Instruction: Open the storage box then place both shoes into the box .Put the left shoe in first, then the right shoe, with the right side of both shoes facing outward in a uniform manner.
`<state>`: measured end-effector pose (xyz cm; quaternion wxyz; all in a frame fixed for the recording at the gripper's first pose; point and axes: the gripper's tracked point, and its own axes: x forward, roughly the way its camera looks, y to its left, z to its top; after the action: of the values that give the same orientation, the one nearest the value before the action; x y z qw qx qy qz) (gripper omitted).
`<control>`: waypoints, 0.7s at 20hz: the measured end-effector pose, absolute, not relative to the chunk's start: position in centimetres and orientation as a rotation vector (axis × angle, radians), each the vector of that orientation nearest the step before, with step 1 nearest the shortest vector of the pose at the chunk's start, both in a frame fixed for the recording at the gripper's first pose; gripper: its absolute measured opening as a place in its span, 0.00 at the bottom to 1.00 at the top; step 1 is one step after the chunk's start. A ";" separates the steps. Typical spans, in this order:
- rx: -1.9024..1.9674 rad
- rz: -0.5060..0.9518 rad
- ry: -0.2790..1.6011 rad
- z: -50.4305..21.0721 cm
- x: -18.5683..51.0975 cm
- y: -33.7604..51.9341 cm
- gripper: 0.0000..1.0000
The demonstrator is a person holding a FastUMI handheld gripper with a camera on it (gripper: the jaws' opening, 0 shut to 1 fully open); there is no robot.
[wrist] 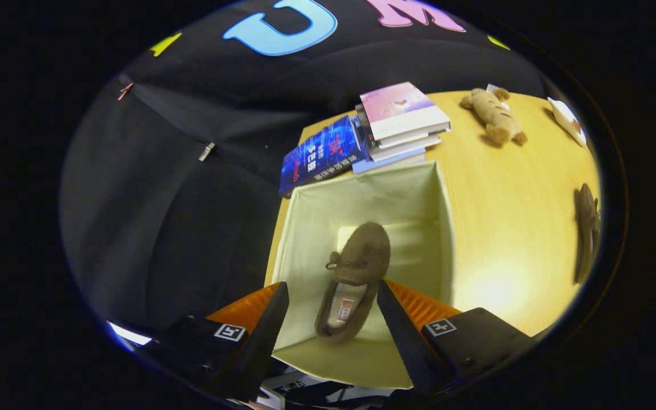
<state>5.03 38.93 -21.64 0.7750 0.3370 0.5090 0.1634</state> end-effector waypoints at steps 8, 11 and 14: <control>0.613 0.291 0.979 -19.4 3.1 22.5 0.97; 0.588 0.210 1.008 -21.3 1.2 15.5 0.97; 0.569 0.110 1.055 -24.1 -1.4 8.5 0.97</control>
<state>-1.41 8.53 -24.10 0.8242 0.2674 0.4964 0.0516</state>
